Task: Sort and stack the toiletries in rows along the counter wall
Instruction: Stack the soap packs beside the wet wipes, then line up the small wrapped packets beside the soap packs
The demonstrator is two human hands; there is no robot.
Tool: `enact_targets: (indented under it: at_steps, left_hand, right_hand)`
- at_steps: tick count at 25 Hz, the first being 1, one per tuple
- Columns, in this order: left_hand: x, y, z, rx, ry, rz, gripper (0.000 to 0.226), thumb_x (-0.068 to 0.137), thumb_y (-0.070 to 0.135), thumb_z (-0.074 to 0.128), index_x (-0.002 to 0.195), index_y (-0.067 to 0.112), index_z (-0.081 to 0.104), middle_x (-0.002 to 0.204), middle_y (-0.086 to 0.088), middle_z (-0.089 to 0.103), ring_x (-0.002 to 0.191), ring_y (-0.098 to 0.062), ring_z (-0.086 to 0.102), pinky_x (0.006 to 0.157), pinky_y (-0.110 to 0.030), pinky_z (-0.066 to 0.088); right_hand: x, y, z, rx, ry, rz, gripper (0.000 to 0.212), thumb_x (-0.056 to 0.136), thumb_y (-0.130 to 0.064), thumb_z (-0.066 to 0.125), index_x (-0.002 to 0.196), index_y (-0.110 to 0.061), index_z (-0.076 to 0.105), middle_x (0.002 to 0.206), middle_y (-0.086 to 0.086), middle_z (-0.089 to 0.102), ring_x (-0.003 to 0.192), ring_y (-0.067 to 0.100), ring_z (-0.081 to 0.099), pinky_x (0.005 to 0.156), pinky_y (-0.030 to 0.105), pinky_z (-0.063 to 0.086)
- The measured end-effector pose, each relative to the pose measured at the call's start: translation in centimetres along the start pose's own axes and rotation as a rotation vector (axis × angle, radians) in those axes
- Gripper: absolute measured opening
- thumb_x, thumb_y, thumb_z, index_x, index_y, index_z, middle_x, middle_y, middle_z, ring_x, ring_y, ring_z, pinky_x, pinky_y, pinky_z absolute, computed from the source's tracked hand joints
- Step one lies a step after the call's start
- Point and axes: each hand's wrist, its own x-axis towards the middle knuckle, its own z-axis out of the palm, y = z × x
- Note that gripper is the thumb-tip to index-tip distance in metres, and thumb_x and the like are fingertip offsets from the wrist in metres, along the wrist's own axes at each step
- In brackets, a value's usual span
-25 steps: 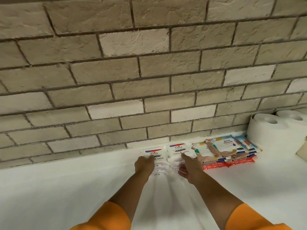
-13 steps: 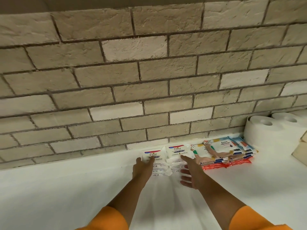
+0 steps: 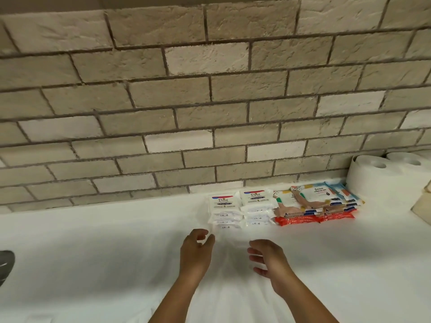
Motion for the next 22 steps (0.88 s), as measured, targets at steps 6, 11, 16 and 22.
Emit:
enact_targets:
  at_steps: [6,11,16,22]
  left_hand:
    - [-6.3,-3.3,-5.6,0.052,-0.053,0.037,0.013,0.087,0.015,0.071,0.08,0.026,0.074,0.081,0.017,0.073,0.076,-0.001,0.067,0.071,-0.02,0.048]
    - [-10.9,-6.8,-10.7,0.081,-0.024,-0.015,0.01,0.086,0.014,0.071,0.081,0.022,0.074,0.078,0.007,0.074,0.067,-0.003,0.065,0.064,-0.013,0.049]
    - [-13.8,-10.6,-16.1,0.116,0.101,-0.085,0.012,0.084,0.01,0.076,0.081,0.021,0.075,0.075,0.005,0.074,0.064,-0.003,0.064,0.061,-0.008,0.046]
    - [-15.6,-14.2,-21.5,0.339,0.258,-0.118,0.023,0.079,0.005,0.078,0.078,0.026,0.07,0.066,0.003,0.071,0.068,-0.007,0.067,0.065,-0.007,0.044]
  right_hand:
    - [-5.2,2.6,2.2,-0.086,-0.098,-0.025,0.014,0.09,-0.021,0.069,0.102,-0.014,0.071,0.104,0.011,0.077,0.096,0.028,0.072,0.074,0.036,0.054]
    - [-8.0,4.7,5.0,-0.167,-0.179,0.017,0.013,0.089,-0.014,0.066,0.102,-0.014,0.07,0.104,0.012,0.077,0.077,0.019,0.068,0.068,0.032,0.05]
    - [-10.1,6.9,7.9,-0.313,-0.279,0.036,0.016,0.087,-0.018,0.068,0.103,-0.019,0.069,0.089,0.001,0.075,0.075,0.015,0.066,0.067,0.03,0.048]
    - [-11.7,9.8,11.1,-0.592,-0.434,-0.089,0.015,0.085,-0.031,0.068,0.101,-0.03,0.068,0.102,0.0,0.072,0.084,0.01,0.066,0.075,0.023,0.05]
